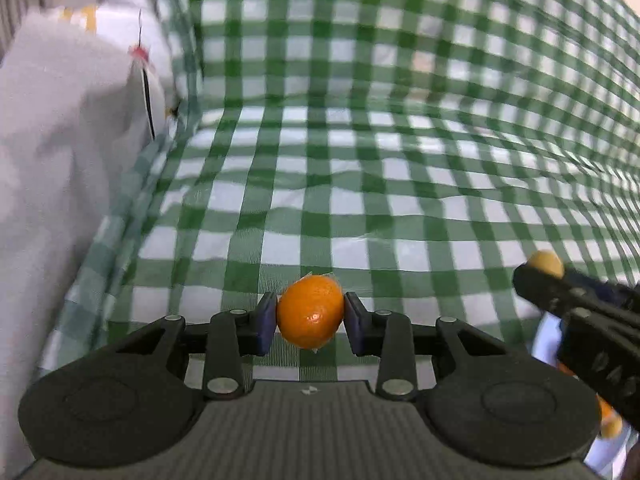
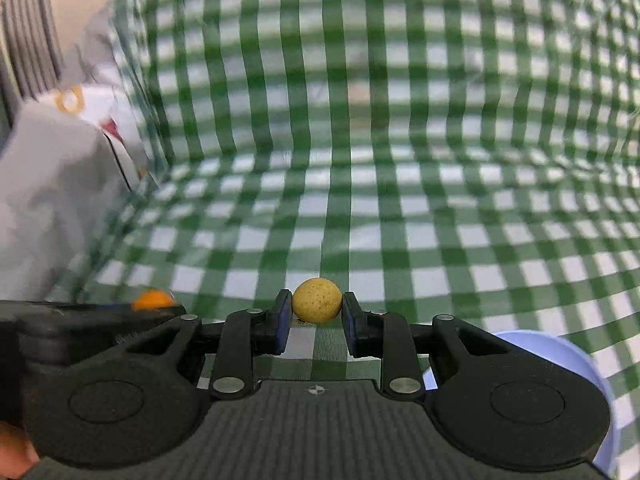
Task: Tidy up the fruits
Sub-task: 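Carry the small orange and the yellow fruit over the light blue plate with both tools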
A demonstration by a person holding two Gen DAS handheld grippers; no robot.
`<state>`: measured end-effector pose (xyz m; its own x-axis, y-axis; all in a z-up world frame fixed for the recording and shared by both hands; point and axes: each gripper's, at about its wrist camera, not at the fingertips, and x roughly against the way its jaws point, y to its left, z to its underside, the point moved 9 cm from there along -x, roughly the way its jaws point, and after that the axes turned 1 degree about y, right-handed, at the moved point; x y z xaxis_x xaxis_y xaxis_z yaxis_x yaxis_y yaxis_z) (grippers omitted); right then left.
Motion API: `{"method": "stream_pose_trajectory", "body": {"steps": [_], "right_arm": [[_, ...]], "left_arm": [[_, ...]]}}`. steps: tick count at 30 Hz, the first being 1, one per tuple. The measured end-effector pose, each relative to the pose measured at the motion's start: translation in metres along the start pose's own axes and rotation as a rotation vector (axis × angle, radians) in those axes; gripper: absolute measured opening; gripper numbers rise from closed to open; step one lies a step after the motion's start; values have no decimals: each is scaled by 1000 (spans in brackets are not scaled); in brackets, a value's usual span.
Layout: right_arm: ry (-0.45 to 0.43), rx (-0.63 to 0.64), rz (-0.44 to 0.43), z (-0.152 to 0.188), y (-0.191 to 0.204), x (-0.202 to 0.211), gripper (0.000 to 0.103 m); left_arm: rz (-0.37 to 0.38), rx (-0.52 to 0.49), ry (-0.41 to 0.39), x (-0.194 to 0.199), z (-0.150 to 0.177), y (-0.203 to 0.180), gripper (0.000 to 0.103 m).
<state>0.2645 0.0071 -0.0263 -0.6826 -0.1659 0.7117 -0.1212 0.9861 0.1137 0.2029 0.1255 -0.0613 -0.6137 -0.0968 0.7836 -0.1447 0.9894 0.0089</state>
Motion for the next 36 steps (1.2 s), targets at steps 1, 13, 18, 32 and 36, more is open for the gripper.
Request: {"method": "stream_pose_trajectory", "body": {"steps": [1,13,18,32,36], "right_arm": [[-20,8,-1,-1,-2,13,28],[-90,-130,19,39,-57,104,28],[-86,-98,64,46,-83,109,28],[-58,-48,152,57,-141,110,28],[-58,-52,156,58,-144,109,28]], "left_arm": [[5,-2,-10,11,-1,-2,39],[95,-114,-83,74,54,-52,39],[95,-187,-114,73,54,-66,39],[148,-156,-95,57,50,-93,39],[163,-171,-94,55,51,-104,39]]}}
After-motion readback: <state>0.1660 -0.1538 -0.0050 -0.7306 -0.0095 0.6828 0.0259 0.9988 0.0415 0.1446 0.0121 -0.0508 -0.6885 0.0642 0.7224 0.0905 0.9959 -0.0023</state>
